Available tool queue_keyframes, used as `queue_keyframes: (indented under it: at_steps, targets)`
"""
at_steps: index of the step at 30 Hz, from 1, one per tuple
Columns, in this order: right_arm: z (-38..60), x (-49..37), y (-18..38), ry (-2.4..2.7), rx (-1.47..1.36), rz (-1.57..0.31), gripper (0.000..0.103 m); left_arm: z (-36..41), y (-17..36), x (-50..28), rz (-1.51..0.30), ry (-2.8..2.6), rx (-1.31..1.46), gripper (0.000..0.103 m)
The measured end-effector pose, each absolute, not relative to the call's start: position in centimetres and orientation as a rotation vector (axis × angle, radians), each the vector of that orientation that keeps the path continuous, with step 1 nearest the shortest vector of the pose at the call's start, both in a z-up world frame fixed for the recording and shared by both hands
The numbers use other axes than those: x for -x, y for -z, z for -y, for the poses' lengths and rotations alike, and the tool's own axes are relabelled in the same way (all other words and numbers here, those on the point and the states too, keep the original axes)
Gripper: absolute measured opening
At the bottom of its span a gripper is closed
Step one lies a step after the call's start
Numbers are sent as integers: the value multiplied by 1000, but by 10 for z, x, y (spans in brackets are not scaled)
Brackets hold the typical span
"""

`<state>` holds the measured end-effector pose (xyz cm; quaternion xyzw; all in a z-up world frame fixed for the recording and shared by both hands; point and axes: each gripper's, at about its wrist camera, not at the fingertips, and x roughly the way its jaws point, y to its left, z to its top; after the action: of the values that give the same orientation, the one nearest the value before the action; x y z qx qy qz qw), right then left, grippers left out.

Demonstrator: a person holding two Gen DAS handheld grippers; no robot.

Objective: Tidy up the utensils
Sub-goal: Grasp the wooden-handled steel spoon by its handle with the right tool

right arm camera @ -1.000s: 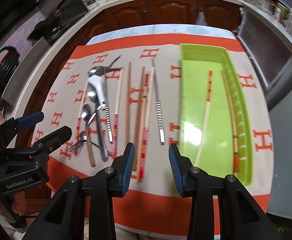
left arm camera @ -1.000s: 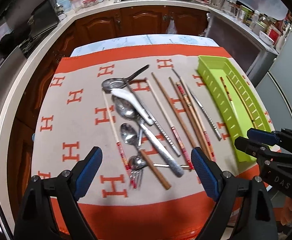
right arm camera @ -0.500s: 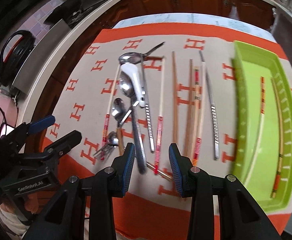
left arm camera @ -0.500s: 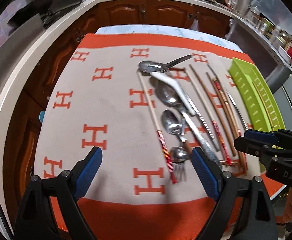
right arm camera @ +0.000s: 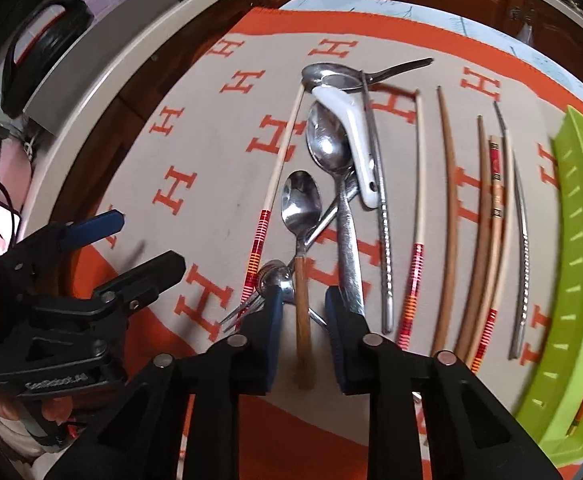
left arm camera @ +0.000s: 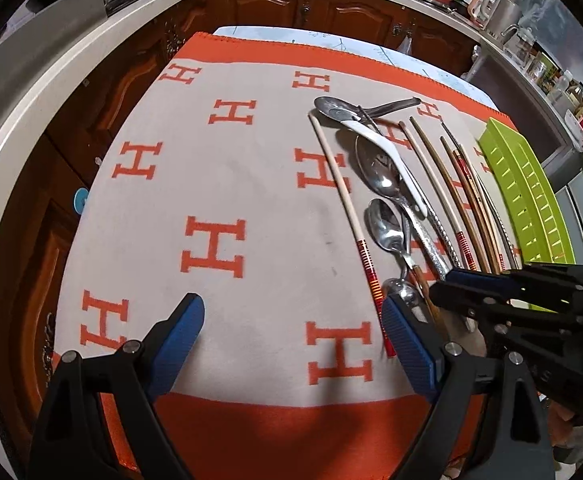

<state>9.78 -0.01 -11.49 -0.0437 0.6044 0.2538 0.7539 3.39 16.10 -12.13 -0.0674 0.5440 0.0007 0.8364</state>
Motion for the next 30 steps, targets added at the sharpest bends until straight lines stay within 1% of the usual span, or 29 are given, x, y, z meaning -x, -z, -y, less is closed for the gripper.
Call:
queue_keyframes:
  at_steps: [3, 5, 10, 21, 30]
  targets:
    - [-7, -102, 123, -546, 106, -1329, 16, -165, 124, -33, -1151, 0, 152, 89]
    - [-10, -104, 128, -541, 110, -1338, 12, -168, 125, -33, -1153, 3, 157, 89]
    - [-18, -109, 134, -533, 121, -1335, 10, -170, 129, -34, -1158, 14, 168, 89]
    - [-13, -117, 140, -550, 43, -1357, 7, -164, 132, -37, -1170, 42, 170, 89]
    - [13, -108, 116, -558, -51, -1312, 6, -155, 126, -41, -1167, 63, 181, 89]
